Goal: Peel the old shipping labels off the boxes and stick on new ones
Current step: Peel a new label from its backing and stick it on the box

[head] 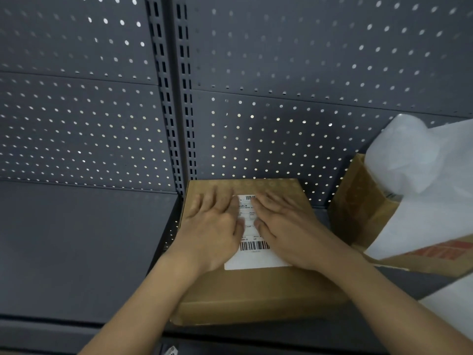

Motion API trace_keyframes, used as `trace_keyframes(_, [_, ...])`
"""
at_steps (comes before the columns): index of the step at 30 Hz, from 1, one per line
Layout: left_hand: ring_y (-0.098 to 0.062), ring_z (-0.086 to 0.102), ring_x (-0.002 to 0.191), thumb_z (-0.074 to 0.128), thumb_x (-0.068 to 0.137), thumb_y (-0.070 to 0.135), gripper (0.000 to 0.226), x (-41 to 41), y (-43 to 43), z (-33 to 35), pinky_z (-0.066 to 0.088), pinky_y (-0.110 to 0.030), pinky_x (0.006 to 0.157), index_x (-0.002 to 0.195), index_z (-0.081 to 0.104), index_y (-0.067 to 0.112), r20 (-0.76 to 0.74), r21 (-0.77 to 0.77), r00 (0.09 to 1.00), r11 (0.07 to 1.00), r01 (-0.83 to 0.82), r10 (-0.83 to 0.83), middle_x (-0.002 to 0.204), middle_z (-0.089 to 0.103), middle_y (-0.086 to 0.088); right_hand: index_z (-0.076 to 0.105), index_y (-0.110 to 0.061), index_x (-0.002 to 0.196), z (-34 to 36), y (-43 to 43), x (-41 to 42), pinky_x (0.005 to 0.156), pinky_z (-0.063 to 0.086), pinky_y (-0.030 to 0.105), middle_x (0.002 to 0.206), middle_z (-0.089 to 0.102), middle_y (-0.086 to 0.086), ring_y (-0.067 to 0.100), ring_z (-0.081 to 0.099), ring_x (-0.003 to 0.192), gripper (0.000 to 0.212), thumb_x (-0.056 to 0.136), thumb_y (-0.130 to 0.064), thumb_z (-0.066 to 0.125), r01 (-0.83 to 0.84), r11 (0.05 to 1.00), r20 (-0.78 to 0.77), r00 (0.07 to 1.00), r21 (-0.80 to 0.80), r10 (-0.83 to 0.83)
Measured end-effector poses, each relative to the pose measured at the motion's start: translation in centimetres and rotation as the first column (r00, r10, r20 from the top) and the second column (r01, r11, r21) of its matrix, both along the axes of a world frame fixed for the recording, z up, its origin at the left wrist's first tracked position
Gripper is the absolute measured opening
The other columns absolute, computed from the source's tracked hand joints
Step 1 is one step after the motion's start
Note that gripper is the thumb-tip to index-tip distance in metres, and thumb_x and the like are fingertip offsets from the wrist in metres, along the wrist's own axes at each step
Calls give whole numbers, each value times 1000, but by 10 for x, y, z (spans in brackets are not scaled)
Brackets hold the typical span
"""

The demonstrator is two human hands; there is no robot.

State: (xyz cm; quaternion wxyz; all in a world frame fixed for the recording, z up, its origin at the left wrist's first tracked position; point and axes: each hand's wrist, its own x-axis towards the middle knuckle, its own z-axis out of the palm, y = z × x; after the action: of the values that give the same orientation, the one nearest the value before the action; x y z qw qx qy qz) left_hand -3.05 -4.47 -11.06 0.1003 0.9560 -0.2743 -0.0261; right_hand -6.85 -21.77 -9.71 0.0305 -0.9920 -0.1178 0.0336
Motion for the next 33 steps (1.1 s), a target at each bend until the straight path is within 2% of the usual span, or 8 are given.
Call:
trace_keyframes(5, [-19, -22, 147, 9, 103, 44, 61, 0, 1, -8, -9, -40, 121, 155, -9, 18, -46, 80, 999, 997, 3, 1, 161, -19, 3, 3, -18, 155, -11, -2, 12, 121, -1, 33, 163, 0, 0, 15, -3, 150, 81, 83, -51, -14, -69, 997, -28, 997, -41, 68])
trace_keyframes(10, [-18, -25, 146, 8, 103, 44, 60, 2, 0, -10, -9, -39, 121, 154, -12, 20, -49, 101, 999, 995, 11, -6, 160, -22, 4, 4, -22, 155, -17, -3, 15, 121, -4, 33, 163, -2, -4, 12, -6, 149, 89, 74, -52, -17, -52, 998, -27, 998, -24, 52])
trace_keyframes(13, [-17, -22, 147, 12, 103, 44, 61, 2, 0, -8, -8, -39, 121, 155, -7, 20, -50, 64, 999, 998, 11, -7, 161, -18, 4, 1, -25, 155, -16, -3, 12, 118, -10, 28, 163, -5, -7, 7, -12, 148, 79, 83, -54, -12, -42, 998, -38, 998, 36, 43])
trace_keyframes(16, [-17, -13, 149, 19, 103, 43, 60, 2, 2, -8, -3, -39, 122, 156, 6, 18, -15, -28, 1000, 1000, 13, -13, 164, -6, 3, 10, -21, 155, -8, -2, 11, 118, -8, 25, 163, 1, -5, 6, -7, 148, 57, 103, -44, 17, -10, 996, -22, 1000, 83, 12])
trace_keyframes(19, [-17, -2, 151, 25, 103, 44, 56, -1, 6, -5, 3, -39, 122, 152, 24, 19, 72, -88, 997, 995, 37, -31, 164, 9, 1, 19, -20, 154, 4, -1, 2, 115, -3, 20, 162, 9, -5, 5, 1, 148, 55, 104, -42, 28, 6, 995, 38, 999, 102, -10])
trace_keyframes(22, [-14, 0, 150, 23, 103, 46, 56, -11, 9, -4, 5, -36, 123, 153, 23, 22, 56, -125, 998, 991, 39, -32, 163, 11, 3, 21, -25, 154, 16, -1, -15, 106, 3, 14, 161, 9, -13, 3, 3, 147, 56, 103, -46, 28, 65, 983, -14, 998, 173, -64])
trace_keyframes(28, [-15, -14, 149, -17, 81, 55, 85, -24, 8, -13, -8, -34, 121, 156, 3, 22, 54, 1, 998, 999, 40, -40, 164, -5, 6, 6, -20, 155, -6, 4, -24, 121, -5, 30, 163, -3, -4, 8, -10, 148, 76, 91, -56, -10, 3, 1000, -45, 999, 12, -3])
trace_keyframes(33, [-15, -17, 148, -18, 80, 54, 84, -25, 6, -16, -10, -35, 120, 156, 0, 21, 42, 26, 999, 999, 32, -33, 163, -8, 6, 5, -19, 155, -16, 2, -22, 121, -4, 32, 163, -3, -3, 10, -9, 149, 78, 87, -52, -14, 8, 1000, -20, 1000, -12, -8])
